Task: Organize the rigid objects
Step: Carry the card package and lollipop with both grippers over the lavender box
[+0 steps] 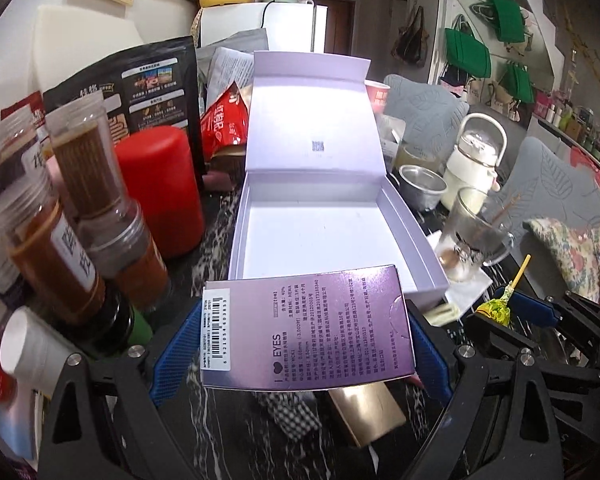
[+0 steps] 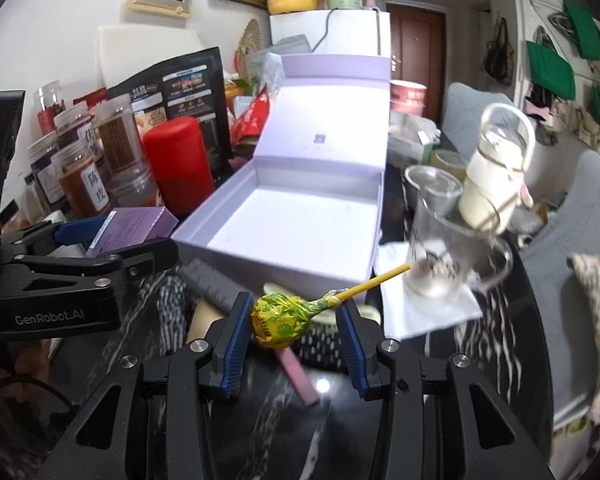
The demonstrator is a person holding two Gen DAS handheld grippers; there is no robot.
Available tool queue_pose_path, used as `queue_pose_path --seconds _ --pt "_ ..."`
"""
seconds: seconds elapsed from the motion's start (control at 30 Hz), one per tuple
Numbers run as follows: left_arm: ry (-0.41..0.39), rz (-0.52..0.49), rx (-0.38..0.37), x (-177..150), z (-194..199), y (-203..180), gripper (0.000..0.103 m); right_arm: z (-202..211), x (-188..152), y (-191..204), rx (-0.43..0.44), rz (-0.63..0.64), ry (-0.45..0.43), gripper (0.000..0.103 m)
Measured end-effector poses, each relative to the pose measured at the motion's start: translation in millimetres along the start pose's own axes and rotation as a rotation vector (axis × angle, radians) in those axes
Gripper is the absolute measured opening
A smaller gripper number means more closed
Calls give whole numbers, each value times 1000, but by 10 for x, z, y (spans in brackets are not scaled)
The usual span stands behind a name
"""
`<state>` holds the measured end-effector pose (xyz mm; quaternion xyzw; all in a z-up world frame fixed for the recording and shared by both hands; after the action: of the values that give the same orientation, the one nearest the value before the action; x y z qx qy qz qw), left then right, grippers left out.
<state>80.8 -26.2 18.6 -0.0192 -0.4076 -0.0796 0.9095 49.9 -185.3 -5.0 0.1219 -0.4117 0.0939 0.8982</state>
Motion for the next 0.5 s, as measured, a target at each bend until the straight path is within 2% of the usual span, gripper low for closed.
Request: queue_pose_path --seconds 0.5 --pt "-39 21 25 563 -438 179 94 -419 633 -111 -12 36 -40 42"
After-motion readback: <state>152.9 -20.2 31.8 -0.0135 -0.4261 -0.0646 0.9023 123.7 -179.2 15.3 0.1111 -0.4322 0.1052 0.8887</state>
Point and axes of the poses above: each gripper's, at about its wrist camera, not at the fingertips, and z roughly against the way its jaws point, y to its left, x to its top, the point moved 2 cm from there along -z, roughly the way its jaws point, and after that the axes turned 7 degrees about -z, right-handed, at the moved point
